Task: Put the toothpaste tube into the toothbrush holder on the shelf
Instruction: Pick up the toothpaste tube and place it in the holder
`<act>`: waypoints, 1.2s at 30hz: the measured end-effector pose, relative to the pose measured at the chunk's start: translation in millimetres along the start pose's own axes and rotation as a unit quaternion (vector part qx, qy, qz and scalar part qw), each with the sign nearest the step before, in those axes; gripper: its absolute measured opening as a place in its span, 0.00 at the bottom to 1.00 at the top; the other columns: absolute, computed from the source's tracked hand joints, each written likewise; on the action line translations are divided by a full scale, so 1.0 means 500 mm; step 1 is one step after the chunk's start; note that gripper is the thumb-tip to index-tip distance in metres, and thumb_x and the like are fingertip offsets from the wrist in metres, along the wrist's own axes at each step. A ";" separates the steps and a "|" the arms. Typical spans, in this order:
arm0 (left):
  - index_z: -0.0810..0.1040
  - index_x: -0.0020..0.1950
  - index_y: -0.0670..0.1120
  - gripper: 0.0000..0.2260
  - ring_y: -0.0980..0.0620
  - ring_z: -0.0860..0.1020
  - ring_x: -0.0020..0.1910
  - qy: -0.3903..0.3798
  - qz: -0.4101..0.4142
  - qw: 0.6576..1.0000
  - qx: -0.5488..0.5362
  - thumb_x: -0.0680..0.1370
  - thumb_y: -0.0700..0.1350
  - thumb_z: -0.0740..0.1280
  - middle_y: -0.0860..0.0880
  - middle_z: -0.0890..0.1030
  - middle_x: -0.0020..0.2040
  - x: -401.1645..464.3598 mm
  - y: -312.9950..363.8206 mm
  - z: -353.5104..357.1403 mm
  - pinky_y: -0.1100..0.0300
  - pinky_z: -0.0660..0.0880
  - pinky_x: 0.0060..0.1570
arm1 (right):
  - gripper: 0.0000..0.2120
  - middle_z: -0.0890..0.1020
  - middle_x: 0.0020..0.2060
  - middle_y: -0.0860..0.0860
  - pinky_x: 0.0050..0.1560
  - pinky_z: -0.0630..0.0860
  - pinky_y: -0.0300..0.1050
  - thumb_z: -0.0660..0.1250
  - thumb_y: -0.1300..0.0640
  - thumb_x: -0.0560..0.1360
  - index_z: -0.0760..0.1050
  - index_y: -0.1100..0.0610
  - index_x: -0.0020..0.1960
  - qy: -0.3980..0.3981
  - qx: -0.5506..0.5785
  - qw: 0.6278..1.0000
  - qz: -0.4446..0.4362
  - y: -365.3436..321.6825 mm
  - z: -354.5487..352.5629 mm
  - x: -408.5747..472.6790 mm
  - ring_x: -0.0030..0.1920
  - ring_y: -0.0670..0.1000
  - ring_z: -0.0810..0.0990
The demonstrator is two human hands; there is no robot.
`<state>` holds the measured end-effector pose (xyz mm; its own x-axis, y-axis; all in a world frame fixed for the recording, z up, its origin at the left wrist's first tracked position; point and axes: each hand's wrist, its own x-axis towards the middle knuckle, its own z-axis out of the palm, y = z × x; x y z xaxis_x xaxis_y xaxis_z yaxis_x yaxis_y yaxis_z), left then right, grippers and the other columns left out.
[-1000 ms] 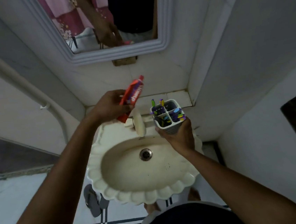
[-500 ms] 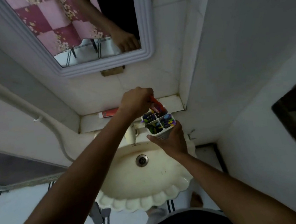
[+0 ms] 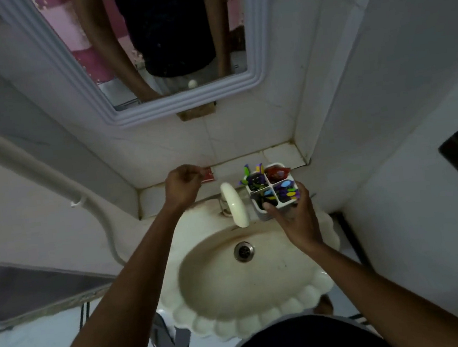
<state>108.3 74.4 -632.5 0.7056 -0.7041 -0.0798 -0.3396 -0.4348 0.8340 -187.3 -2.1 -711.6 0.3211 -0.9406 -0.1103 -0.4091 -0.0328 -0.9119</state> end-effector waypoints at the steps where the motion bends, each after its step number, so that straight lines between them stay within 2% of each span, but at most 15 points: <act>1: 0.87 0.49 0.46 0.04 0.50 0.86 0.42 -0.009 -0.016 1.000 0.021 0.80 0.41 0.72 0.48 0.88 0.44 0.005 -0.030 -0.004 0.52 0.84 0.47 | 0.48 0.79 0.74 0.47 0.66 0.79 0.50 0.81 0.29 0.70 0.64 0.42 0.82 0.006 0.003 1.000 0.000 0.000 0.006 -0.002 0.72 0.51 0.79; 3: 0.86 0.48 0.48 0.07 0.42 0.85 0.47 -0.042 -0.029 0.995 0.090 0.78 0.48 0.69 0.46 0.88 0.46 0.022 -0.090 -0.010 0.52 0.81 0.51 | 0.48 0.78 0.75 0.48 0.68 0.79 0.52 0.81 0.31 0.71 0.63 0.43 0.83 0.017 0.008 1.000 0.005 -0.001 0.023 -0.007 0.73 0.52 0.79; 6: 0.84 0.63 0.45 0.18 0.37 0.82 0.59 -0.060 0.040 0.974 0.215 0.78 0.54 0.68 0.42 0.85 0.59 0.058 -0.163 0.005 0.47 0.79 0.56 | 0.49 0.78 0.75 0.48 0.69 0.81 0.56 0.80 0.28 0.70 0.61 0.41 0.83 0.027 0.013 0.999 0.018 0.001 0.040 -0.011 0.72 0.52 0.80; 10: 0.73 0.77 0.45 0.25 0.35 0.72 0.71 -0.081 0.097 0.897 0.425 0.81 0.50 0.69 0.40 0.75 0.74 0.098 -0.179 0.021 0.40 0.69 0.67 | 0.49 0.78 0.74 0.46 0.69 0.80 0.53 0.80 0.26 0.69 0.61 0.38 0.82 0.040 0.020 0.999 0.023 0.000 0.052 -0.013 0.72 0.50 0.80; 12: 0.69 0.80 0.45 0.28 0.37 0.68 0.75 -0.115 0.071 0.863 0.486 0.82 0.53 0.67 0.41 0.73 0.75 0.115 -0.178 0.026 0.40 0.64 0.73 | 0.48 0.78 0.74 0.46 0.70 0.81 0.55 0.81 0.29 0.70 0.62 0.39 0.82 0.044 0.018 0.999 0.019 0.005 0.055 -0.010 0.72 0.50 0.80; 14: 0.73 0.76 0.46 0.26 0.38 0.70 0.73 -0.118 0.070 0.841 0.523 0.81 0.57 0.68 0.42 0.76 0.71 0.127 -0.179 0.025 0.40 0.64 0.74 | 0.49 0.78 0.74 0.45 0.70 0.81 0.56 0.81 0.29 0.70 0.62 0.40 0.83 0.043 0.021 0.999 0.018 0.010 0.057 -0.009 0.72 0.49 0.81; 16: 0.77 0.71 0.47 0.24 0.39 0.73 0.71 -0.120 0.075 0.841 0.523 0.80 0.60 0.67 0.44 0.79 0.67 0.134 -0.181 0.022 0.42 0.66 0.71 | 0.49 0.78 0.74 0.45 0.70 0.81 0.58 0.81 0.28 0.70 0.62 0.40 0.83 0.042 0.020 0.999 0.020 0.011 0.060 -0.007 0.72 0.50 0.81; 18: 0.78 0.69 0.47 0.22 0.39 0.76 0.68 -0.136 0.071 0.863 0.481 0.81 0.59 0.68 0.43 0.80 0.66 0.136 -0.186 0.019 0.45 0.70 0.67 | 0.50 0.78 0.74 0.45 0.69 0.82 0.59 0.81 0.27 0.69 0.62 0.39 0.82 0.039 0.016 0.999 0.019 0.009 0.059 -0.006 0.71 0.50 0.81; 21: 0.79 0.65 0.45 0.20 0.38 0.81 0.61 -0.147 0.016 0.934 0.326 0.81 0.57 0.69 0.42 0.83 0.60 0.119 -0.187 0.005 0.49 0.77 0.54 | 0.51 0.78 0.74 0.45 0.69 0.81 0.58 0.80 0.25 0.68 0.61 0.39 0.82 0.034 0.012 0.999 0.016 0.006 0.050 -0.004 0.71 0.50 0.81; 25: 0.74 0.74 0.47 0.25 0.44 0.86 0.50 -0.098 -0.039 0.992 0.066 0.81 0.57 0.72 0.47 0.85 0.56 0.059 -0.112 -0.032 0.49 0.85 0.48 | 0.51 0.78 0.74 0.46 0.68 0.82 0.57 0.79 0.22 0.66 0.61 0.38 0.81 0.017 0.009 1.000 0.009 0.001 0.040 0.000 0.71 0.51 0.80; 28: 0.70 0.77 0.45 0.25 0.46 0.88 0.49 -0.086 -0.050 0.993 -0.067 0.84 0.56 0.68 0.46 0.87 0.55 0.015 -0.023 -0.065 0.43 0.86 0.48 | 0.52 0.77 0.75 0.46 0.68 0.81 0.57 0.79 0.23 0.67 0.60 0.40 0.82 -0.001 0.004 1.000 0.003 0.008 0.026 0.004 0.73 0.51 0.79; 30: 0.73 0.73 0.43 0.19 0.48 0.88 0.50 -0.079 -0.054 0.985 -0.141 0.87 0.52 0.62 0.45 0.88 0.53 -0.002 0.033 -0.084 0.46 0.86 0.46 | 0.53 0.76 0.76 0.47 0.69 0.81 0.58 0.79 0.23 0.67 0.60 0.41 0.83 -0.013 0.008 1.000 0.001 0.015 0.021 0.008 0.74 0.52 0.78; 32: 0.75 0.70 0.42 0.17 0.45 0.88 0.51 -0.081 -0.092 0.964 -0.234 0.88 0.50 0.58 0.44 0.89 0.52 -0.011 0.092 -0.100 0.49 0.83 0.48 | 0.55 0.75 0.77 0.48 0.70 0.80 0.59 0.78 0.23 0.67 0.59 0.42 0.84 -0.028 0.010 1.000 0.006 0.019 0.020 0.013 0.75 0.53 0.77; 34: 0.75 0.67 0.43 0.16 0.46 0.86 0.44 -0.091 -0.129 0.935 -0.318 0.88 0.52 0.56 0.44 0.89 0.49 -0.022 0.146 -0.105 0.53 0.83 0.44 | 0.56 0.74 0.78 0.49 0.70 0.80 0.59 0.77 0.21 0.67 0.57 0.43 0.85 -0.043 0.006 0.999 0.012 0.016 0.018 0.015 0.75 0.54 0.77; 36: 0.75 0.68 0.42 0.16 0.48 0.85 0.39 -0.099 -0.113 0.930 -0.336 0.89 0.52 0.59 0.44 0.87 0.49 -0.033 0.183 -0.098 0.54 0.83 0.37 | 0.57 0.73 0.77 0.49 0.70 0.80 0.59 0.76 0.20 0.66 0.57 0.42 0.85 -0.051 0.006 0.999 0.016 0.014 0.017 0.017 0.75 0.55 0.76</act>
<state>96.2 73.6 -528.3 0.5605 -0.7558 -0.3387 0.3164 -0.1825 0.9309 -180.5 -7.5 -722.3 0.3937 -0.9018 -0.1783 -0.4109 0.0009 -0.9117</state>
